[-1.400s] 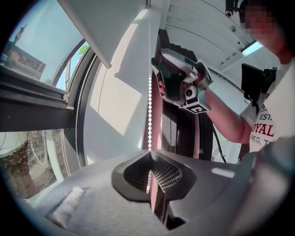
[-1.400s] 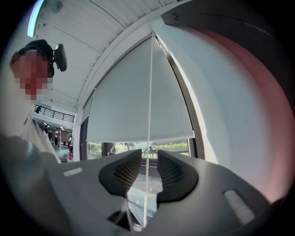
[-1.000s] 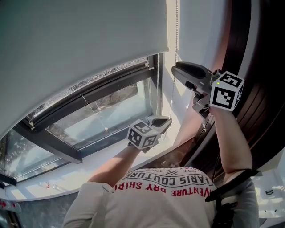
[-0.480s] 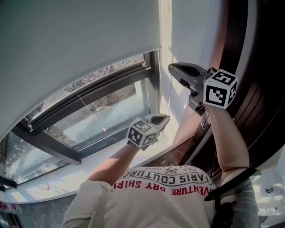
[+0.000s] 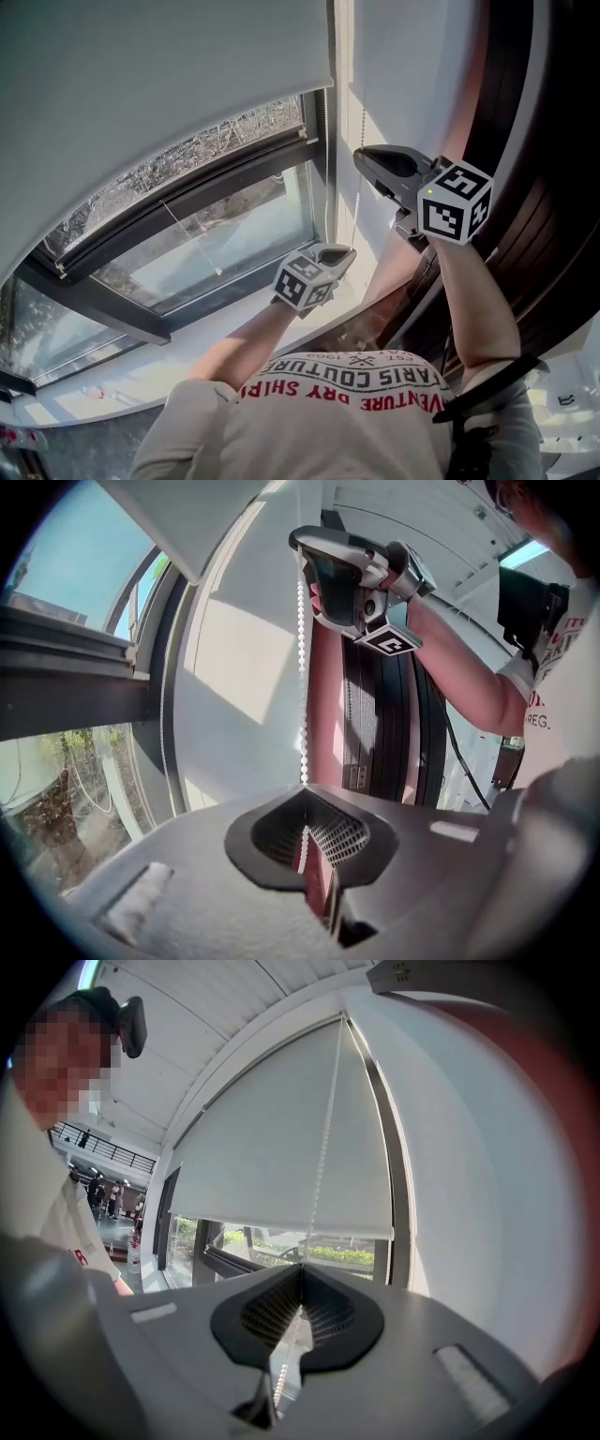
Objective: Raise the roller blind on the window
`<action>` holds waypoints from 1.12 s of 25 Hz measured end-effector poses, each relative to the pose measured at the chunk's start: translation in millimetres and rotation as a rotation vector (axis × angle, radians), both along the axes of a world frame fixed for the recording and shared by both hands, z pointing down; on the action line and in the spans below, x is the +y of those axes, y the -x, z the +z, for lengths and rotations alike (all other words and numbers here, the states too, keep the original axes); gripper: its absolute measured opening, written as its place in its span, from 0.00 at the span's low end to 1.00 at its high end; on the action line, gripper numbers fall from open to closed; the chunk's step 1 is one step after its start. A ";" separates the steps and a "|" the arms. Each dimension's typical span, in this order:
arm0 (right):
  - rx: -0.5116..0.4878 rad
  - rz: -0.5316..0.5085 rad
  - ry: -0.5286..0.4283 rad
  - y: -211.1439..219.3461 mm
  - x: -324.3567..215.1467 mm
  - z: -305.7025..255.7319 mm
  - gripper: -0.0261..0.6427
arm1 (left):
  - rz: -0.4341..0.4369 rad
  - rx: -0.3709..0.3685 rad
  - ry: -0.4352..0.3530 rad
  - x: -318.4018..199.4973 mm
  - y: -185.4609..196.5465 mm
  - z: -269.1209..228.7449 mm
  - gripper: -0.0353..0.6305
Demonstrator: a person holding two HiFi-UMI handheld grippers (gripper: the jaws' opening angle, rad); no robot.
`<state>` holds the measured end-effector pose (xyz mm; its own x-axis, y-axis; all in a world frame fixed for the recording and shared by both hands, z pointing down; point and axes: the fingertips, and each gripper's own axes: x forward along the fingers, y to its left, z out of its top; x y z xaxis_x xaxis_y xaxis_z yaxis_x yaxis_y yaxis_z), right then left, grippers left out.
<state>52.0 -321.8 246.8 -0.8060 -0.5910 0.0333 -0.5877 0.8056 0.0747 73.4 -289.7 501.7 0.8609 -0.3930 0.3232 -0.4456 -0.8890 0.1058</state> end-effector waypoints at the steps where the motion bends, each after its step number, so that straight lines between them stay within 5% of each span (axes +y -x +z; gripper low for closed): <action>1: 0.001 0.003 0.012 -0.5 -1.6 8.1 0.04 | -0.002 -0.010 0.011 0.1 0.7 7.6 0.06; 20: 0.051 0.005 0.120 12.3 6.2 115.4 0.04 | -0.026 -0.118 0.140 15.4 17.7 109.4 0.07; 28: 0.019 0.004 0.127 15.2 14.9 122.3 0.04 | -0.021 -0.123 0.117 22.1 18.2 116.0 0.07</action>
